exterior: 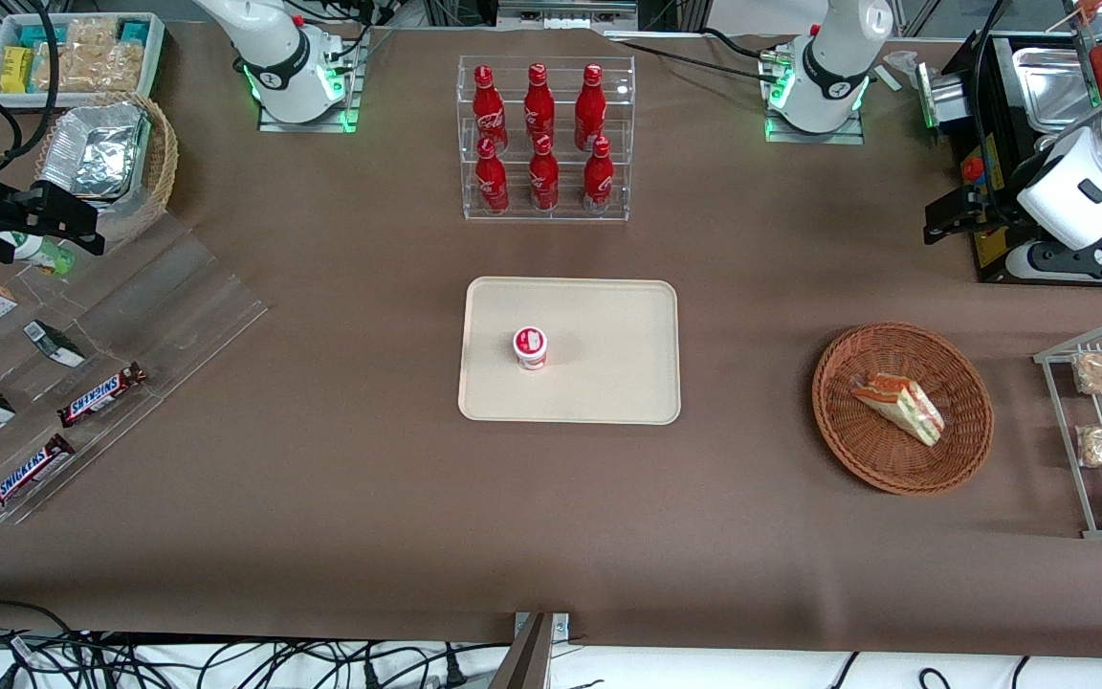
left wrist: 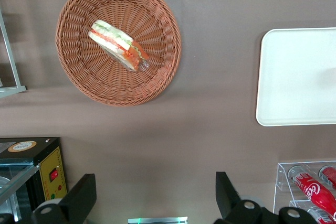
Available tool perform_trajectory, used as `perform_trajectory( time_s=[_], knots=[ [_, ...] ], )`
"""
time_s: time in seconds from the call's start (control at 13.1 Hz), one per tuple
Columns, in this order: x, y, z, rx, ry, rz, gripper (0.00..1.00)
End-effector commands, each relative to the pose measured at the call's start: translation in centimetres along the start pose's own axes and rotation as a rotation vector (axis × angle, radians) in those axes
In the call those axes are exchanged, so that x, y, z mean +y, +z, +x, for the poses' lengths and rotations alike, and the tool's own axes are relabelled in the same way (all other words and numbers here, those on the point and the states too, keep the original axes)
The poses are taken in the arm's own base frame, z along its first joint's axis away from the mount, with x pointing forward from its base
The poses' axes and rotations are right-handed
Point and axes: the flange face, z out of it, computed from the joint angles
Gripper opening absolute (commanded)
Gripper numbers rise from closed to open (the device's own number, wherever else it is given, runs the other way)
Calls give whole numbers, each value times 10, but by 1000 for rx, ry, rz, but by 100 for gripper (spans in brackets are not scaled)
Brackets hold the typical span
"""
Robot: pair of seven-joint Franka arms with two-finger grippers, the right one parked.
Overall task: Place sandwich from basket to tray
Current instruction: 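Move the left gripper over the wrapped sandwich in the wicker basket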
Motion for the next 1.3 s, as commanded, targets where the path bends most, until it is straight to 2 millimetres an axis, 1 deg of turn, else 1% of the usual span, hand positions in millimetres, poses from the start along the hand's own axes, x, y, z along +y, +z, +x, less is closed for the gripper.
perform_trajectory(
  time_s=[0.0,0.15,0.31,0.38,0.46,0.61,0.69,0.76,0.99,1.15,1.22],
  knots=[
    [0,-4,0,-17,20,-26,100],
    [-2,-1,4,-22,6,-25,100],
    [-1,15,16,-38,-21,-24,100],
    [-4,23,23,-25,-48,-15,100],
    [-7,35,33,-20,-68,-17,100],
    [-29,58,53,-6,-113,-22,100],
    [-37,71,60,8,-149,-24,100],
    [-47,85,65,31,-197,-28,100],
    [-59,140,73,97,-321,16,100],
    [-63,168,79,129,-388,12,100],
    [-73,174,81,143,-428,7,100]
  ],
)
